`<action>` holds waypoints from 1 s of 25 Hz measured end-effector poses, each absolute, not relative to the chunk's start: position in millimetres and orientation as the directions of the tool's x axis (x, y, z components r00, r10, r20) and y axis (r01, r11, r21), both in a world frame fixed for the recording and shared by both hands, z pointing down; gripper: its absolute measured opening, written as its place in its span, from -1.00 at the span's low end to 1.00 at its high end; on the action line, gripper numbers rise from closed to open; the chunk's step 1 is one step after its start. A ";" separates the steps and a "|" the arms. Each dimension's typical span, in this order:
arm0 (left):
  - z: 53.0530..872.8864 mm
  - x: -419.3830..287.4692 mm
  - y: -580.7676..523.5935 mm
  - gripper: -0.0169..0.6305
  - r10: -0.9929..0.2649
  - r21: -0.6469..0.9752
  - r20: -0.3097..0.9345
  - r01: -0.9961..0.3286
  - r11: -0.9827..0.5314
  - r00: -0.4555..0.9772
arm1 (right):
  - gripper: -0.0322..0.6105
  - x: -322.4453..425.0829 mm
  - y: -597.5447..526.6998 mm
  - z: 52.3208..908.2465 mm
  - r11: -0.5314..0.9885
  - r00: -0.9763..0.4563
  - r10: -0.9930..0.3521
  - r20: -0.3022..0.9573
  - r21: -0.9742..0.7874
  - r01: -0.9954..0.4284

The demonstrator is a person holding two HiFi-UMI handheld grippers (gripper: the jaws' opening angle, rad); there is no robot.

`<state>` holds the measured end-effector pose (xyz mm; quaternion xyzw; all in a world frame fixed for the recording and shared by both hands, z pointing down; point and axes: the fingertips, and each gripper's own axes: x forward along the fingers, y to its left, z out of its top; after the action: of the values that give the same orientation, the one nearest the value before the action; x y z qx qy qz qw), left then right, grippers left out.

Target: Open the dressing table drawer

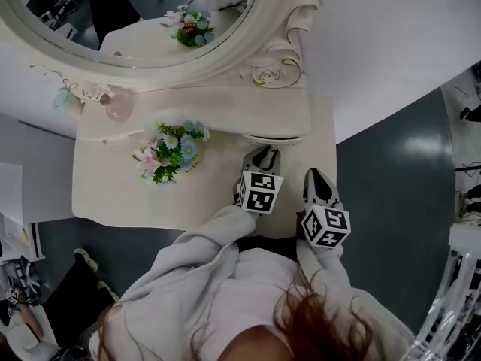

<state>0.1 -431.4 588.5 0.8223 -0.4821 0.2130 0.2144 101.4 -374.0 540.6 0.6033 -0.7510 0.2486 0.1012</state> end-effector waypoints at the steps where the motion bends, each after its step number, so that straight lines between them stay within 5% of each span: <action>1: 588.4 0.6 -430.3 -0.67 -0.701 0.145 0.558 -0.883 -0.446 0.445 | -0.78 101.4 -373.6 540.5 0.151 -0.253 -0.855 0.453 -0.250 -0.956; 25: 589.4 4.4 -385.0 -0.67 -0.695 0.130 0.566 -0.881 -0.455 0.443 | -0.78 96.7 -360.6 540.5 0.232 -0.324 -0.834 0.447 -0.249 -0.940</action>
<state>4.4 -385.0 589.4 0.8234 -0.4784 0.2227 0.2086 96.7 -360.6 540.5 0.5708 -0.7770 0.2414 0.1104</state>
